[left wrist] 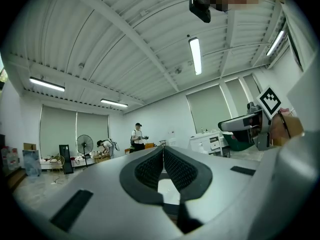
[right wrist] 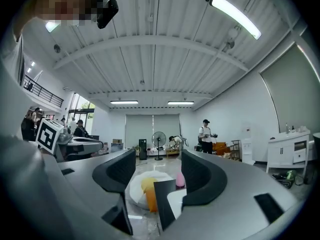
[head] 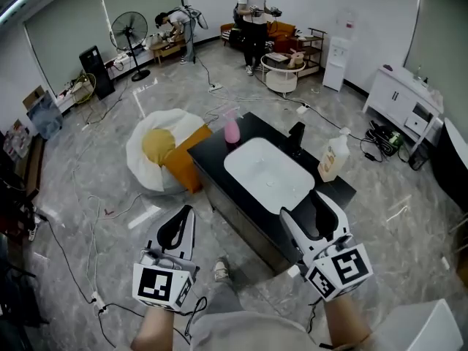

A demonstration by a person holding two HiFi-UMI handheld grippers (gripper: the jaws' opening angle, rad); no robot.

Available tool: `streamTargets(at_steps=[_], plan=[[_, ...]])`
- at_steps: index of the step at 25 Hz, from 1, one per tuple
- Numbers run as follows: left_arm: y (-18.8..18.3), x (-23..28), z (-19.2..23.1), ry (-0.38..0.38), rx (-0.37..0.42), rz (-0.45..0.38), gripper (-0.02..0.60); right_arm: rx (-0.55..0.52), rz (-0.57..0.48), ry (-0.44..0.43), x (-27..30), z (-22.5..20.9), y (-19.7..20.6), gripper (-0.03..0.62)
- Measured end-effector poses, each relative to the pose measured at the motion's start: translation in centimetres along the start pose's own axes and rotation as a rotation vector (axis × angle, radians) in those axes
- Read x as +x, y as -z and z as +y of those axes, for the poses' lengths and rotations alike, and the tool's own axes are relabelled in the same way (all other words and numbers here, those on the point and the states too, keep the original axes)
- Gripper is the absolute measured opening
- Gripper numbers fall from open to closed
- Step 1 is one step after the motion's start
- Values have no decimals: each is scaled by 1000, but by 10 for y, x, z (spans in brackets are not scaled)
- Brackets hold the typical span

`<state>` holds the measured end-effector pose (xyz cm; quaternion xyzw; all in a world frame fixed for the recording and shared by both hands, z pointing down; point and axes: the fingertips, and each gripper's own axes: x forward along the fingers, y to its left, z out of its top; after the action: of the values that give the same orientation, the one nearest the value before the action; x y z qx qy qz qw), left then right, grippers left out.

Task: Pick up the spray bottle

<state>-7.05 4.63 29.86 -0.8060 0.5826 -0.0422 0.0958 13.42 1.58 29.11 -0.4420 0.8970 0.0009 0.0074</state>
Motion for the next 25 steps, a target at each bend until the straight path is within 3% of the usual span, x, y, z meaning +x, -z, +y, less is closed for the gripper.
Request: streamTargets(at_steps=[13, 19, 25], plan=[[28, 170, 181, 98, 43, -20, 23, 0, 43, 90, 253, -30, -7, 295], [48, 226, 231, 105, 31, -29, 23, 14, 77, 144, 329, -53, 16, 295], [82, 263, 254, 101, 22, 4, 23, 50, 110, 165, 376, -70, 47, 295]])
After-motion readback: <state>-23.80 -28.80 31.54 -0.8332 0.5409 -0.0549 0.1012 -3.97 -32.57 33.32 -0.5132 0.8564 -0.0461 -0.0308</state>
